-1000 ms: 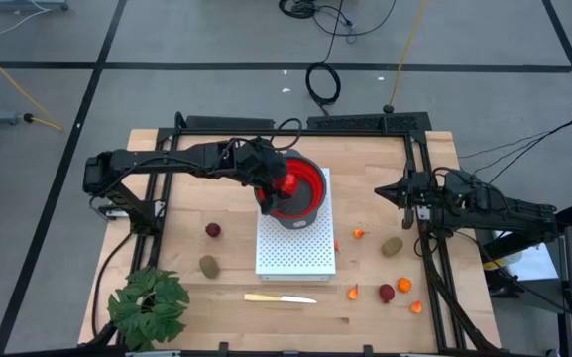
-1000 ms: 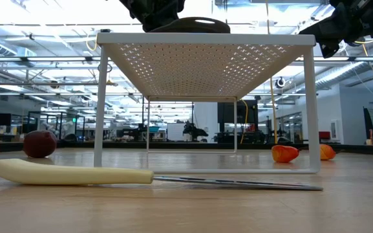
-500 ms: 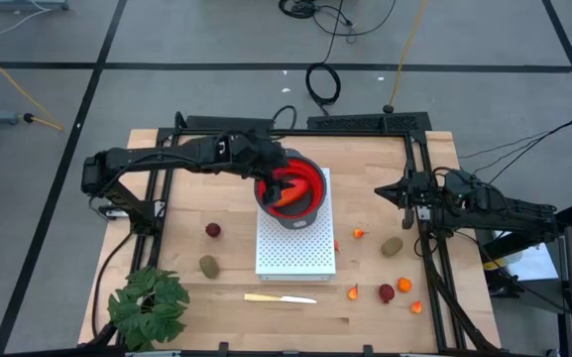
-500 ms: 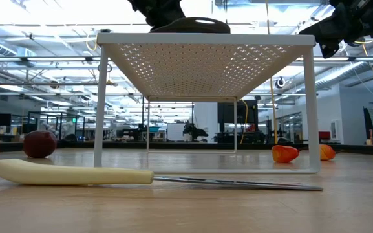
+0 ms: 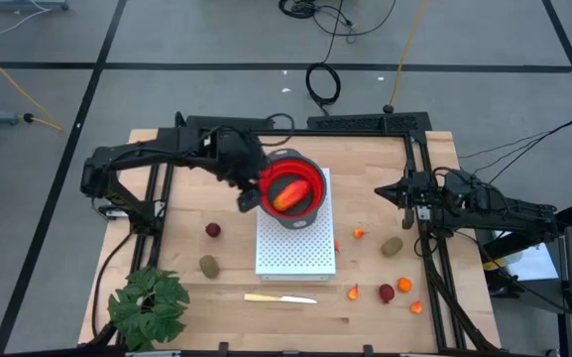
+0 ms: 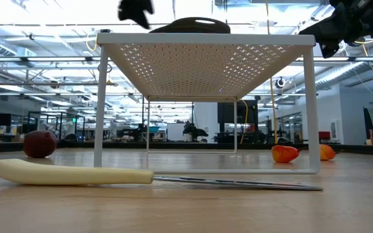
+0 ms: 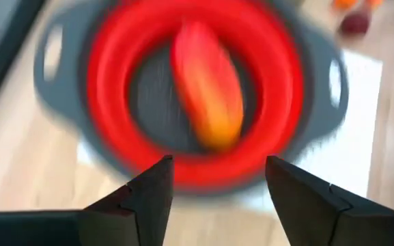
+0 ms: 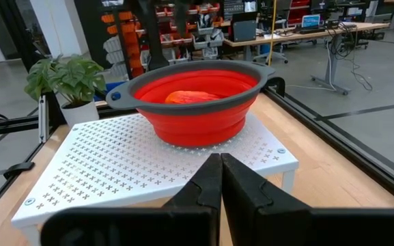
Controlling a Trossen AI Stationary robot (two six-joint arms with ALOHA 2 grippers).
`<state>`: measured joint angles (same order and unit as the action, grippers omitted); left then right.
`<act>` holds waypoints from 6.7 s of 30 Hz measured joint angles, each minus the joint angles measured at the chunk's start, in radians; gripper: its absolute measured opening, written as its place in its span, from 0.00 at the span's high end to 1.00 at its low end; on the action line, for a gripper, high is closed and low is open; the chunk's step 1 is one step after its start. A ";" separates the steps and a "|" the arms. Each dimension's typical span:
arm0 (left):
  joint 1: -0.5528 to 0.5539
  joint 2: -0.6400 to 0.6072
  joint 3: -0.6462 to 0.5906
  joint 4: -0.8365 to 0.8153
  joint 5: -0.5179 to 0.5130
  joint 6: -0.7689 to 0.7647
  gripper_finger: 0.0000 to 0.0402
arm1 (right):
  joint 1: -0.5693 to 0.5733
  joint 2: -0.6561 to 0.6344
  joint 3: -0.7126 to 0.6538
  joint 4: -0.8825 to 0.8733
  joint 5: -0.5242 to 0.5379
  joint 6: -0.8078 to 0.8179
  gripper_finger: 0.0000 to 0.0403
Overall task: Pick & Place Fruit
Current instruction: Put the kiwi into the red strainer bowl on the shelf
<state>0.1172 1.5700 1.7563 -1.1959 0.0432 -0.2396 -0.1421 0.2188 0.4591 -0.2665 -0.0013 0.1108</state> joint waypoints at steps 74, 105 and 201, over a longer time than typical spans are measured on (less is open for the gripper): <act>-0.508 -0.224 -0.814 0.168 0.126 -1.600 0.44 | 0.000 0.000 0.000 0.000 0.000 0.000 0.99; -0.567 -0.222 -0.950 0.330 0.105 -2.073 0.44 | 0.000 0.000 0.000 0.000 0.000 0.000 0.99; -0.570 -0.525 -0.950 0.534 -0.447 -1.322 0.49 | 0.000 0.000 0.000 0.000 0.000 0.000 0.99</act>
<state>-0.4530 1.0448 0.8059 -0.6615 -0.4040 -1.5619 -0.1421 0.2189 0.4591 -0.2661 -0.0013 0.1112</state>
